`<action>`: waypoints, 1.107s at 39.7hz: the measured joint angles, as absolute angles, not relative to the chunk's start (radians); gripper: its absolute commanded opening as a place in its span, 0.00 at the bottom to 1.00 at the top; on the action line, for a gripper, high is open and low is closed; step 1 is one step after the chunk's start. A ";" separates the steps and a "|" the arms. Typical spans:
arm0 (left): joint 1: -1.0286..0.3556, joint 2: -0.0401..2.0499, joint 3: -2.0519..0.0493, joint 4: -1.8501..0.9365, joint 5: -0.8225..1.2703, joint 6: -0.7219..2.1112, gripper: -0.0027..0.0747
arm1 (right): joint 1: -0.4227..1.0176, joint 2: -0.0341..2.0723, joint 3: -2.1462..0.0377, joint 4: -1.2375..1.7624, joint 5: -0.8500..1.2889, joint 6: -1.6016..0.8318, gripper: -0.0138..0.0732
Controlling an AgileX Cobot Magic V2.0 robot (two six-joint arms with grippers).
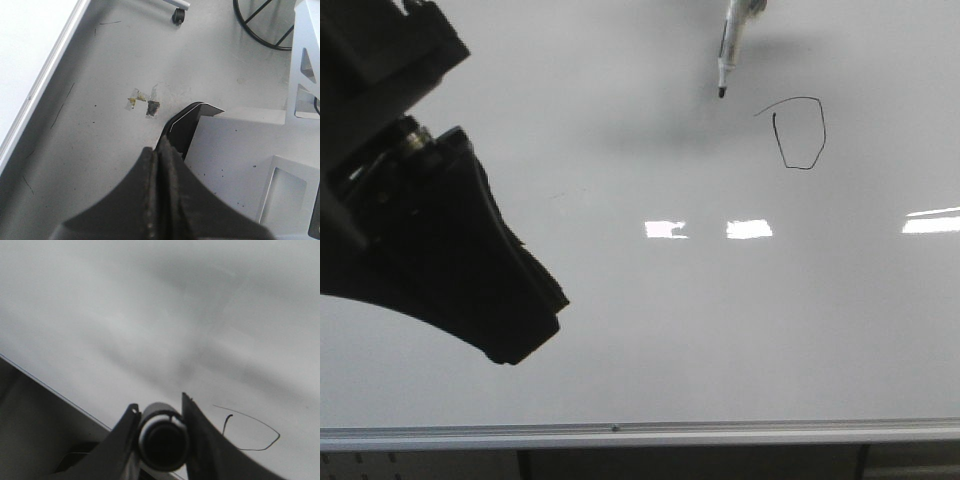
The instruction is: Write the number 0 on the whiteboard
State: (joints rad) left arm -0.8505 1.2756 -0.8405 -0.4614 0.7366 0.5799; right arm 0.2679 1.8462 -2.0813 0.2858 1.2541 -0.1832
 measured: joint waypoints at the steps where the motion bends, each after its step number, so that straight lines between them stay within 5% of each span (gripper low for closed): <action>1: -0.851 1.276 -0.841 -0.461 0.737 0.580 0.01 | 0.268 1.838 -2.081 0.293 1.254 -0.185 0.09; 13: -0.851 1.276 -0.841 -0.461 0.717 0.580 0.09 | 0.268 1.670 -1.887 0.389 1.258 -0.251 0.09; 17: -0.851 1.276 -0.841 -0.461 0.693 0.580 0.30 | 0.268 1.587 -1.748 0.436 1.258 -0.291 0.09; 23: -0.851 1.276 -0.841 -0.463 0.648 0.580 0.76 | 0.268 1.441 -1.486 0.530 1.256 -0.369 0.09; 26: -0.851 1.276 -0.841 -0.472 0.620 0.580 0.88 | 0.268 1.375 -1.370 0.564 1.256 -0.401 0.09; 44: -0.851 1.276 -0.841 -0.770 0.534 0.817 0.76 | 0.268 1.254 -1.086 0.883 1.196 -0.626 0.09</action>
